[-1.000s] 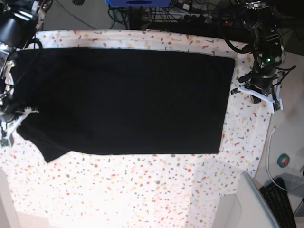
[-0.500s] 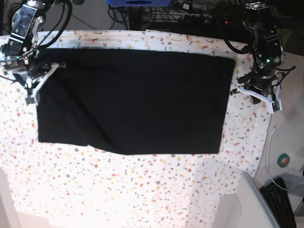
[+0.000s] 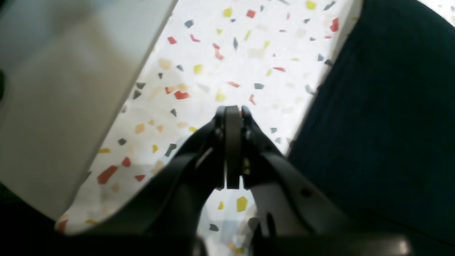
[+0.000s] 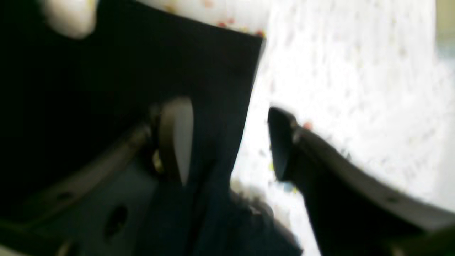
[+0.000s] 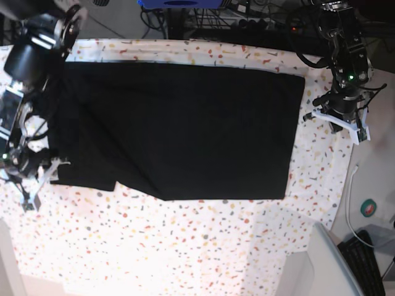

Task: Layout the t-shirt on the table in an organized manner, then fold the t-shirt properly
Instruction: 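Grasp the hem corner with the right gripper and pull it outward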

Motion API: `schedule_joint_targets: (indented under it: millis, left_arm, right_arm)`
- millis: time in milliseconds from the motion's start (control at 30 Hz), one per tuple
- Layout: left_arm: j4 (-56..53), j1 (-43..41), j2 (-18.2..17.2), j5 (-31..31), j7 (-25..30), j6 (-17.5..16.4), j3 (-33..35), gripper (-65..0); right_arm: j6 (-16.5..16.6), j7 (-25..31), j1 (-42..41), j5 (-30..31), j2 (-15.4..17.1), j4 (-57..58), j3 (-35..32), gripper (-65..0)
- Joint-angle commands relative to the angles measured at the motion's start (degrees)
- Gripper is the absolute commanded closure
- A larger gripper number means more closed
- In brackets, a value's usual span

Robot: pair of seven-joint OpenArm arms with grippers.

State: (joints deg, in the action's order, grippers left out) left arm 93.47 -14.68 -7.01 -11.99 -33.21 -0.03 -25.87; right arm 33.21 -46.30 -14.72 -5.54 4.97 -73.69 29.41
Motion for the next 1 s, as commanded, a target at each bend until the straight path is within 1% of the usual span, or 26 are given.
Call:
schedule_joint_targets:
  millis: [0,100,167,200,300,333,367,467,633,767,967]
  left_arm:
    - [0.9,0.4,-0.5,0.0,1.3,0.0,-0.1,0.0]
    - [1.3,-1.5,-0.5,0.0,1.3,0.0,-0.2,0.0]
    - [1.3,-1.7,-0.5,0.0,1.3,0.0,-0.2,0.0]
    - [1.2,-1.6,-0.5,0.0,1.3,0.0,-0.2,0.0]
    - [1.0,-1.7,-0.5,0.0,1.3,0.0,-0.2,0.0]
    - [0.9,-1.8,-0.5,0.0,1.3,0.0,-0.2,0.0]
    - [0.9,-1.9,-0.5,0.0,1.3,0.0,-0.2,0.0]
    - [1.0,-1.9,-0.5,0.0,1.3,0.0,-0.2,0.0]
    - [1.3,-1.8,-0.5,0.0,1.3,0.0,-0.2,0.0]
    - [1.0,-1.8,-0.5,0.0,1.3,0.0,-0.2,0.0]
    - [0.9,-2.4,-1.7,-0.1,1.4,0.0,-0.2,0.0]
  right_arm:
    - [0.1,3.0,-3.3,0.7,1.8,5.5,0.3,-32.4]
    - [0.0,12.9,-9.3,0.7,6.0,21.5,0.2,-32.1]
    - [-0.1,18.8,-11.6,0.7,8.1,28.4,-0.1,-32.1]
    - [-0.9,21.3,-12.8,0.7,8.9,31.1,-0.2,-32.1]
    - [-7.9,26.0,-14.7,0.7,11.0,36.8,-0.2,-32.1]
    - [-10.0,27.1,-14.8,0.7,11.3,37.8,-0.2,-32.1]
    - [-11.3,28.2,-14.8,0.7,11.4,39.0,-0.2,-32.1]
    - [-11.5,30.3,-14.4,0.7,11.5,41.5,-0.2,-32.4]
    - [-11.5,31.4,-14.4,0.7,11.0,45.1,-0.2,-32.6]
    - [-11.5,35.2,-14.6,0.7,10.9,47.6,-0.2,-32.6]
    - [-11.6,35.7,-14.6,0.7,10.9,49.0,-0.2,-32.4]
